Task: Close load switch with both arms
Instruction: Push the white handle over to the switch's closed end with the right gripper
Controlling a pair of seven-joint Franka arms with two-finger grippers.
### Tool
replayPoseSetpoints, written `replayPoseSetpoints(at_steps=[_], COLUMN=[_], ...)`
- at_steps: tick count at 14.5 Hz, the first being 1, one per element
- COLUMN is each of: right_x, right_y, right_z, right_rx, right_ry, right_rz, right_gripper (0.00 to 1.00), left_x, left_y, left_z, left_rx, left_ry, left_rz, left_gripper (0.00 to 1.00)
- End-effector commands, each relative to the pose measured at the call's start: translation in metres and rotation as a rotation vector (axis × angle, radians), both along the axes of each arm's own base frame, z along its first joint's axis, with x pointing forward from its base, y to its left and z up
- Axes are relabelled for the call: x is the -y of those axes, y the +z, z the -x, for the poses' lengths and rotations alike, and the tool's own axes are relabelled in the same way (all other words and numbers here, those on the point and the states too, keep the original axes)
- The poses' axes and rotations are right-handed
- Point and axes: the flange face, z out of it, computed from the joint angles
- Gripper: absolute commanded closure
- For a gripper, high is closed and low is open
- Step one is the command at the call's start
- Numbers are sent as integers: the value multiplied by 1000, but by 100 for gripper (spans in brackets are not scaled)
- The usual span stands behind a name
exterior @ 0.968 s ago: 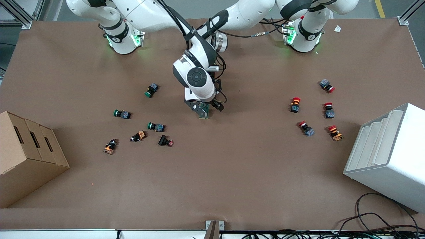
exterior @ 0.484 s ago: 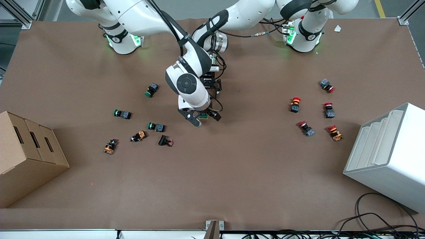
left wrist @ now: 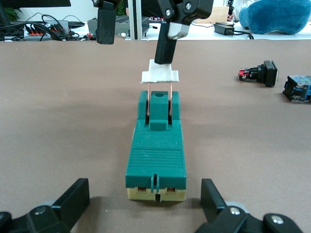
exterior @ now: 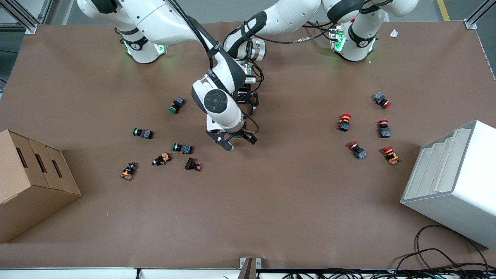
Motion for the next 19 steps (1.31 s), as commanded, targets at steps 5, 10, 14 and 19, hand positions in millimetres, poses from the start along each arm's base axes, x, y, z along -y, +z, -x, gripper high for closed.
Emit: replayPoseSetpoints(at_steps=[5,10,14,19], right_x=[-4,-4,27,110], right_y=[-22,-39,-24,14], right_z=[-14,-21,-54,-98], right_rx=[17,49,78,29], right_ry=[26,23,56,212], right_rz=[-1,-11,-25,0], right_gripper=[0,0,0,0], left_x=[-8,-8,-7,-3], left_y=[-37,-37,-34,-18], left_z=[3,2,1,-5], left_rx=[-82,-81,-79,-104], left_ry=[6,6,6,36], left_rz=[-30,-31,-27,-75], left_gripper=[0,0,0,0])
